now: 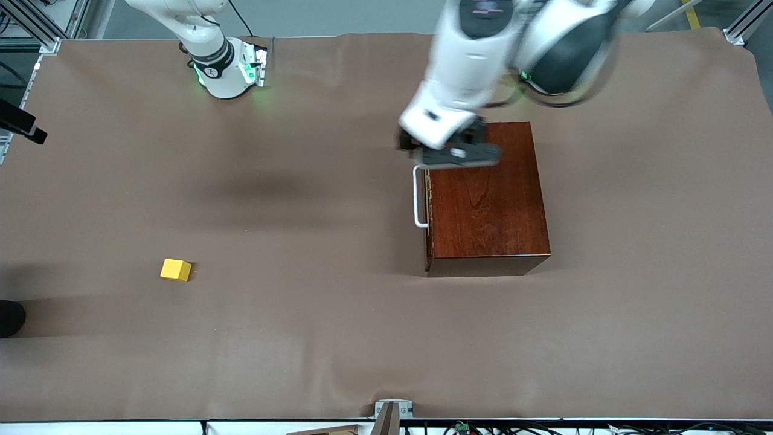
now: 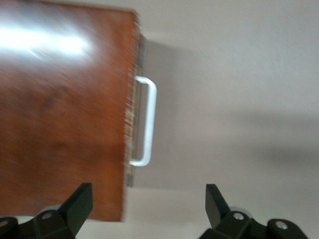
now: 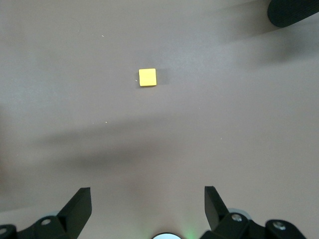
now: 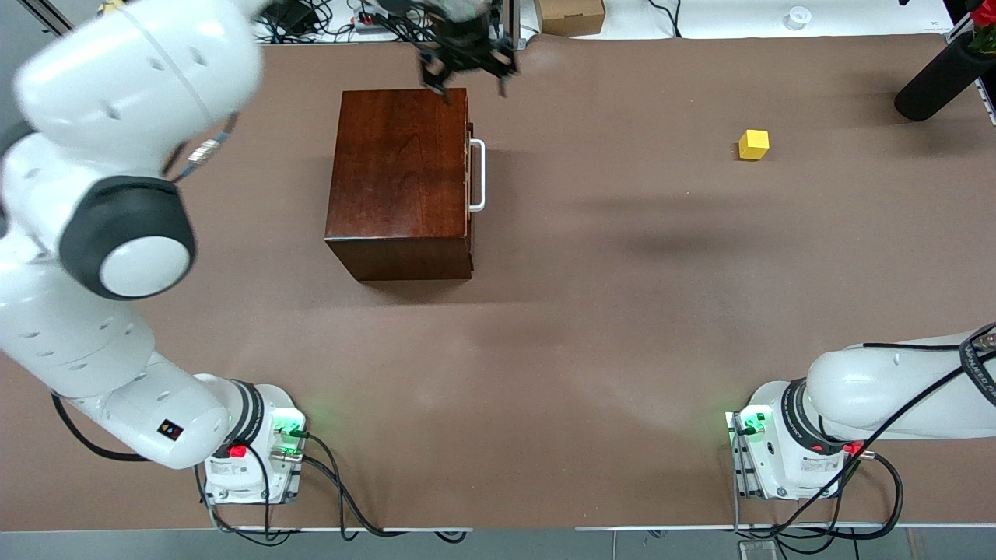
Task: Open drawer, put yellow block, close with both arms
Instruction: 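Move the left gripper to the white drawer handle of the wooden box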
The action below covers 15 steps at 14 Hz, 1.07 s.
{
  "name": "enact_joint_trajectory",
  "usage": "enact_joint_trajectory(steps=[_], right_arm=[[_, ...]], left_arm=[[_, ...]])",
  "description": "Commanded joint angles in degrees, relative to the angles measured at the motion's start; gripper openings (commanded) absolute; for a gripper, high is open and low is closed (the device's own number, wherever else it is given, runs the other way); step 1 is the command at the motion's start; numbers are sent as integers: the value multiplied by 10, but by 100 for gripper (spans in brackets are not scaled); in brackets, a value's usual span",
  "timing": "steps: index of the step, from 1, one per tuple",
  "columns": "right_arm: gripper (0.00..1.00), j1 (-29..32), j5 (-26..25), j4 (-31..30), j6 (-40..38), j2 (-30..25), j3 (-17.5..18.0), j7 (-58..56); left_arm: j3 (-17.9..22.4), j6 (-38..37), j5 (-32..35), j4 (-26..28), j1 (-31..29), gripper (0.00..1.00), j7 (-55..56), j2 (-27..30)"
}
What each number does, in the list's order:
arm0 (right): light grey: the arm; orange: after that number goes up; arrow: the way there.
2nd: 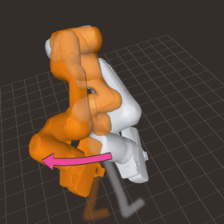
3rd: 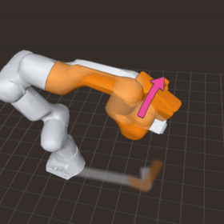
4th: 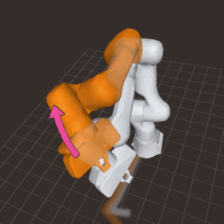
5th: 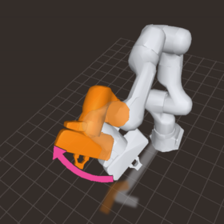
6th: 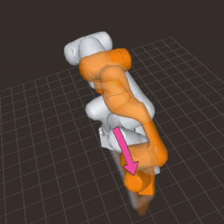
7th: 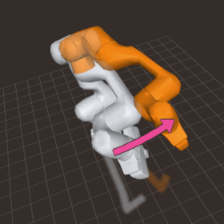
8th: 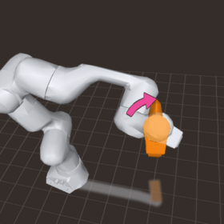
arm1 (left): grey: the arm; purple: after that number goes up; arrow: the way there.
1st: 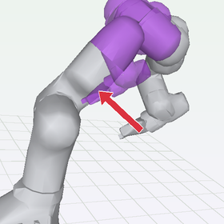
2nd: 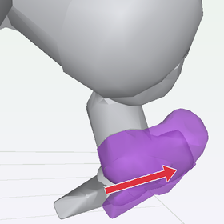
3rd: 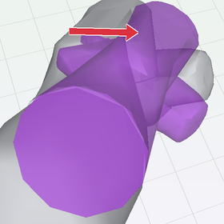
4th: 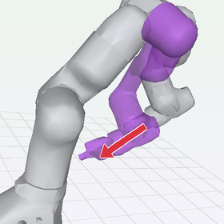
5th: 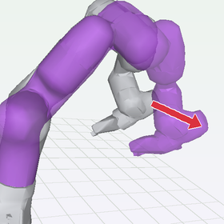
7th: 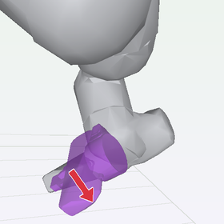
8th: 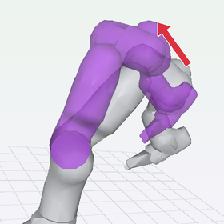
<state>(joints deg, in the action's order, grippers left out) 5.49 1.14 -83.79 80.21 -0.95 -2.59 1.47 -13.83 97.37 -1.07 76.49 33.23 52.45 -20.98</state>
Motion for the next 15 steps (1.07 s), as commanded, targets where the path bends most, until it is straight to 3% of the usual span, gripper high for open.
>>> enact_joint_trajectory(steps=[1,5,12,15], right_arm=[[100,1,-3,-1,1,1,2,-4],[100,2,-6,-1,1,5,2,-5],[100,-15,2,-1,14,16,2,1],[100,-14,3,1,14,17,2,1]], left_arm=[[12,8,12,-40,48,100,28,-59],[16,12,127,-41,135,100,39,-132],[78,22,135,-42,159,100,68,-193],[81,29,146,-39,157,100,65,-201]])
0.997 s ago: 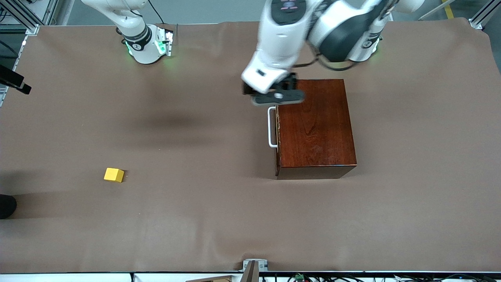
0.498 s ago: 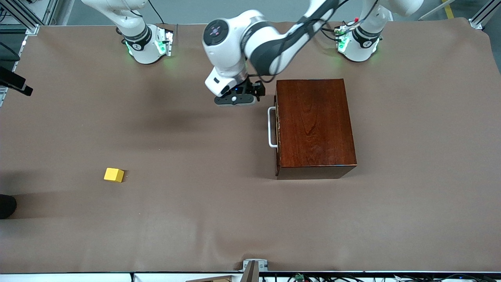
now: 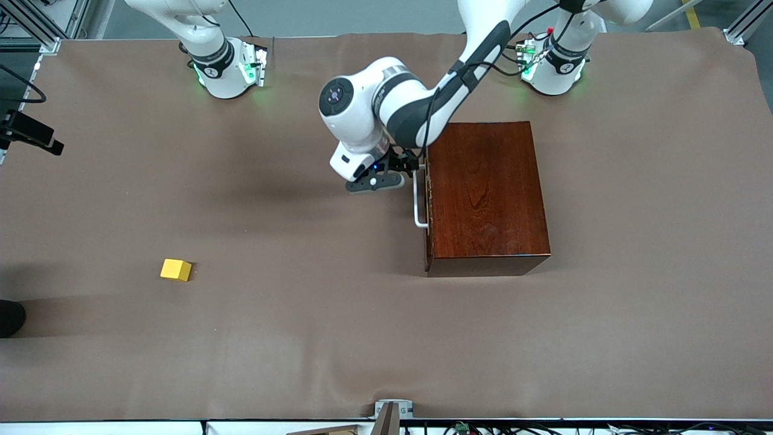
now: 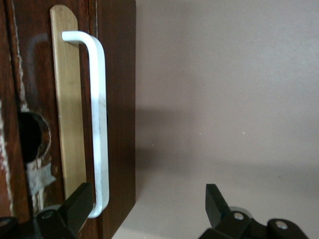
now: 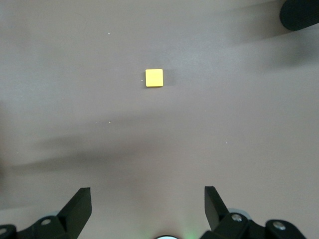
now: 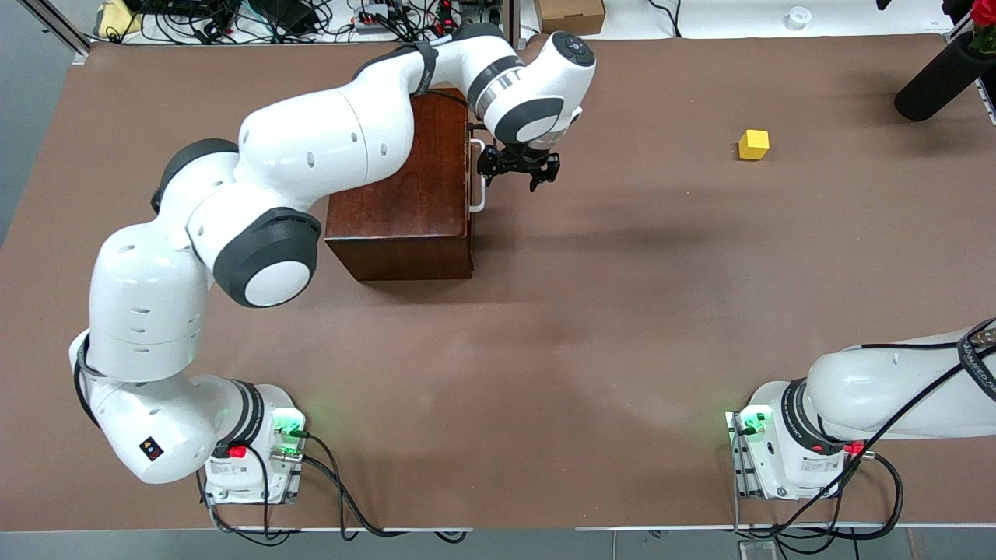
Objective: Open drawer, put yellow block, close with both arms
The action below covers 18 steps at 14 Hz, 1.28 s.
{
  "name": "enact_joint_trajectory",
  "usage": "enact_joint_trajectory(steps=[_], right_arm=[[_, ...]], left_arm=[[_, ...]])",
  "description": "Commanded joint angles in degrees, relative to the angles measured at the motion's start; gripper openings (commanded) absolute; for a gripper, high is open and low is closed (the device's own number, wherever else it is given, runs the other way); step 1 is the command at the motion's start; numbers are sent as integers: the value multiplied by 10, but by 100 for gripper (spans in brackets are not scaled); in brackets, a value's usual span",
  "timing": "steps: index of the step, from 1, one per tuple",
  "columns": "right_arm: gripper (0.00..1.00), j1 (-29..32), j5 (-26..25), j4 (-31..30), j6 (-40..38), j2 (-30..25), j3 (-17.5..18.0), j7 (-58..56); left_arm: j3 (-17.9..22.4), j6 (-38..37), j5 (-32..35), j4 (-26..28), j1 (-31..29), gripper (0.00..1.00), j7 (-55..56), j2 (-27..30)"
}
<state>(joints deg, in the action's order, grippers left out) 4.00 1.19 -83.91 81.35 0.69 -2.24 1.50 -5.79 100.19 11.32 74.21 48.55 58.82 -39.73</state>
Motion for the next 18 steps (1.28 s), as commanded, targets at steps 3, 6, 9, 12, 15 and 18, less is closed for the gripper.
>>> enact_joint_trajectory(steps=[3,6,9,12,15,18], right_arm=[[100,1,5,3,21,7,-1,3],[100,-14,-6,3,23,35,-1,1],[100,-7,-5,4,24,76,-3,1],[100,-13,0,4,25,140,-3,-2],[100,-15,16,4,30,186,-1,-4],[100,-15,21,5,84,241,-1,-4]], left_arm=[[1,1,41,-16,4,100,-5,-25],[1,1,56,-15,6,100,-13,-33],[1,1,61,-14,6,100,-26,-37],[1,2,63,-14,4,100,-34,-39],[1,32,64,-14,3,100,-29,-46],[20,61,64,-15,3,100,-27,-47]])
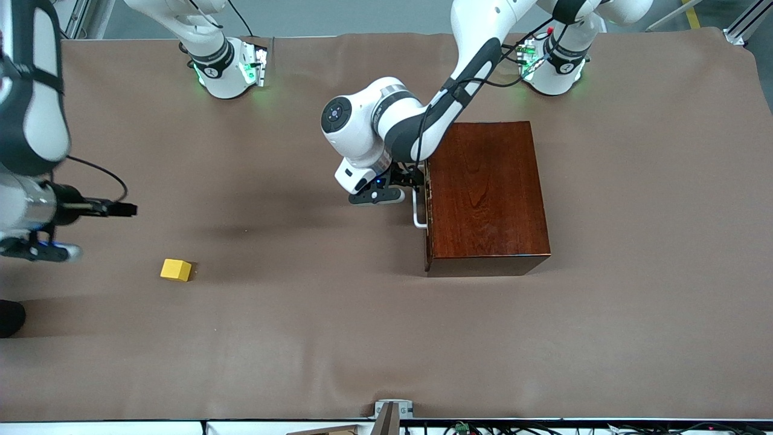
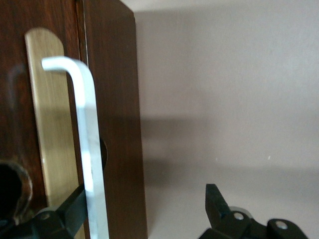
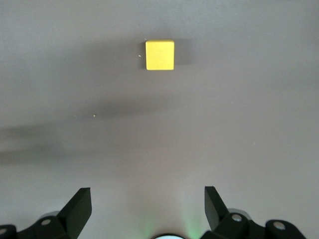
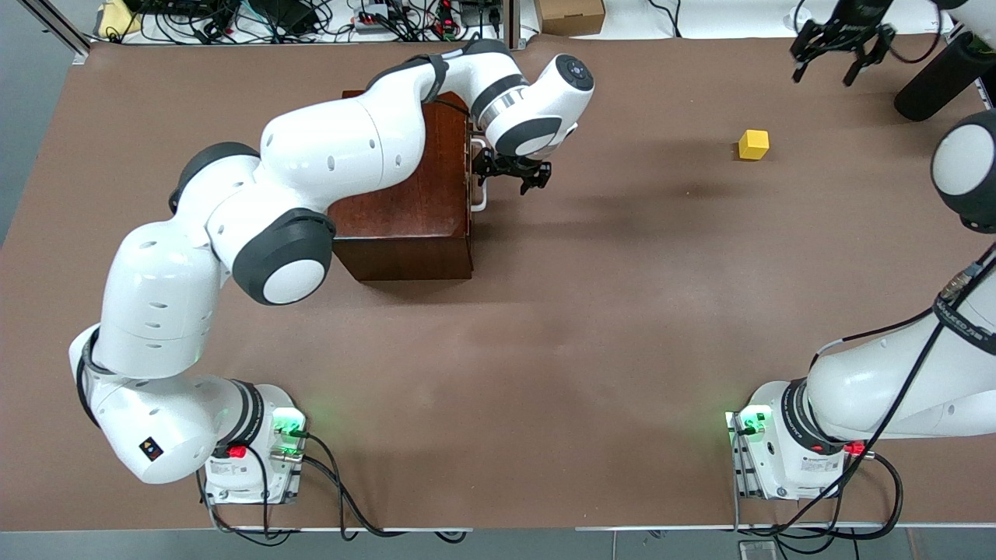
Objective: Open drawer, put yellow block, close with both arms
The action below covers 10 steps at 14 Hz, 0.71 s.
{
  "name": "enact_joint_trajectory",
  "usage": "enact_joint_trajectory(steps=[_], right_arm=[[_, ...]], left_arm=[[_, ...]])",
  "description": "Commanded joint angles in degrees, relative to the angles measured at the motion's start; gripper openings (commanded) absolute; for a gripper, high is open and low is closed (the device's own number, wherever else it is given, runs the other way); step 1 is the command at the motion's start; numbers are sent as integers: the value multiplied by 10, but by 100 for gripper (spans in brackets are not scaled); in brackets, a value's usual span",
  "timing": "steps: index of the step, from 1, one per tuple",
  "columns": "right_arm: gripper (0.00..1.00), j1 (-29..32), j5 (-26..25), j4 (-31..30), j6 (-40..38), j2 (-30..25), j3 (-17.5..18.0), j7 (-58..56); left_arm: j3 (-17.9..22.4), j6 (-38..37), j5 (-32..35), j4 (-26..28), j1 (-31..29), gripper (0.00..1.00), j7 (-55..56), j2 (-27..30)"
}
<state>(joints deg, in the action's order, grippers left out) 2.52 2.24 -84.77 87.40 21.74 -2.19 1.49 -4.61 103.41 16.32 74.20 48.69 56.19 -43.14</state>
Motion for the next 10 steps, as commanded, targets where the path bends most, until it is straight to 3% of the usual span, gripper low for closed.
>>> enact_joint_trajectory(steps=[1,10], right_arm=[[100,5,9,12,56,37,-2,-9],[100,0,5,-122,308,56,-3,-14]], left_arm=[[9,35,13,-15,1,100,1,-13],[7,137,8,-17,22,100,108,-27]])
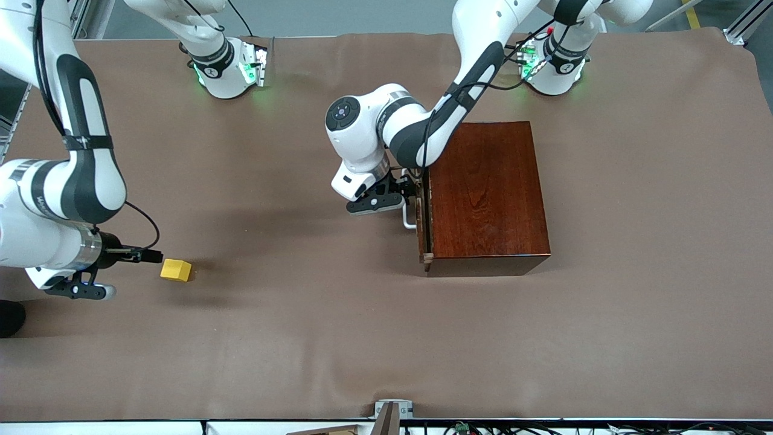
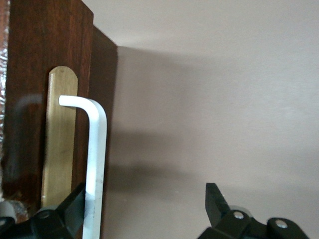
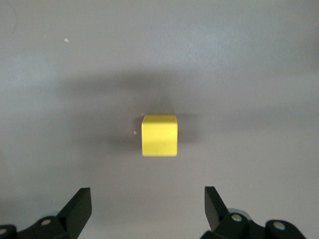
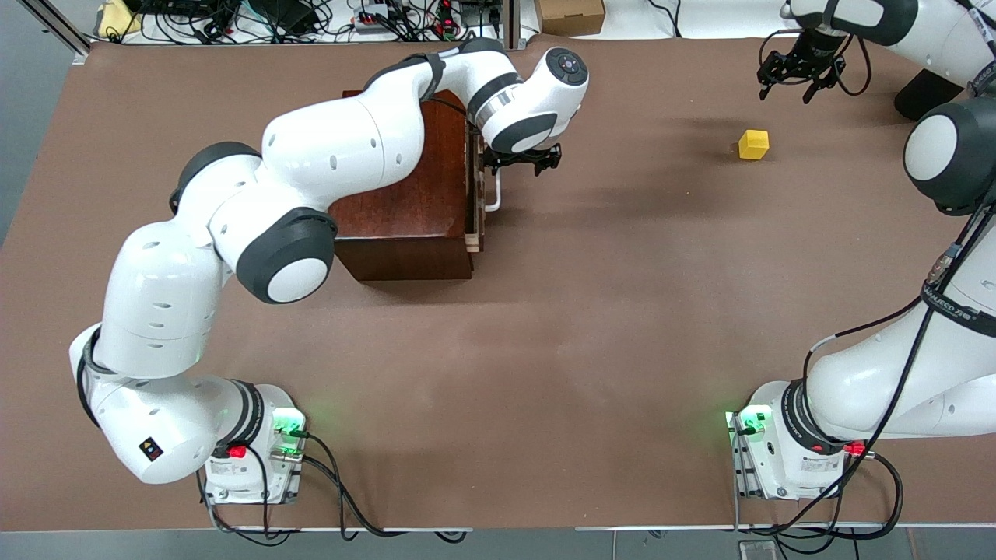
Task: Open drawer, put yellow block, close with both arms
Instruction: 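Pull the drawer open with the left gripper while the right gripper grasps the cube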
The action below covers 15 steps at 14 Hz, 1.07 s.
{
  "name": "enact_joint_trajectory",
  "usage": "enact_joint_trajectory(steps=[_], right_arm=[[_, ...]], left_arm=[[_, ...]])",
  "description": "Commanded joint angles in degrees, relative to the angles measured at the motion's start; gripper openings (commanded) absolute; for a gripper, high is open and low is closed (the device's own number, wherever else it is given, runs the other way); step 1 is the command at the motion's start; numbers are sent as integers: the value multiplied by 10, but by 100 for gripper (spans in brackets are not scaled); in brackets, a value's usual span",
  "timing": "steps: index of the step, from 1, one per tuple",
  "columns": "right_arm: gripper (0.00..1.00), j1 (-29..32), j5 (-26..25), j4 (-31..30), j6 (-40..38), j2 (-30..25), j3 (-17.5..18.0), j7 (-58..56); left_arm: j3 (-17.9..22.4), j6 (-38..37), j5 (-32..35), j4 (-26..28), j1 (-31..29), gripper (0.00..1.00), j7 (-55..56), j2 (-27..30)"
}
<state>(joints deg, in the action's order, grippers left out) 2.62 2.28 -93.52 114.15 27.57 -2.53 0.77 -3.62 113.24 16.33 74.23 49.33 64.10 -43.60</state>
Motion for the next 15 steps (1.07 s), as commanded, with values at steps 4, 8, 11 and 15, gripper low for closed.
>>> enact_joint_trajectory(steps=[4,8,11,15], right_arm=[[100,3,1,-112,155,0,1,-7],[100,-4,0,-135,211,22,1,-7],[100,-1,-2,-131,239,59,1,-7],[100,-1,-3,-129,253,77,0,-7]], left_arm=[[-9,66,5,-19,16,100,32,-25],[-14,97,0,-19,26,100,31,-25],[-16,145,-31,-19,26,100,30,-32],[-23,185,-51,-20,26,100,26,-37]])
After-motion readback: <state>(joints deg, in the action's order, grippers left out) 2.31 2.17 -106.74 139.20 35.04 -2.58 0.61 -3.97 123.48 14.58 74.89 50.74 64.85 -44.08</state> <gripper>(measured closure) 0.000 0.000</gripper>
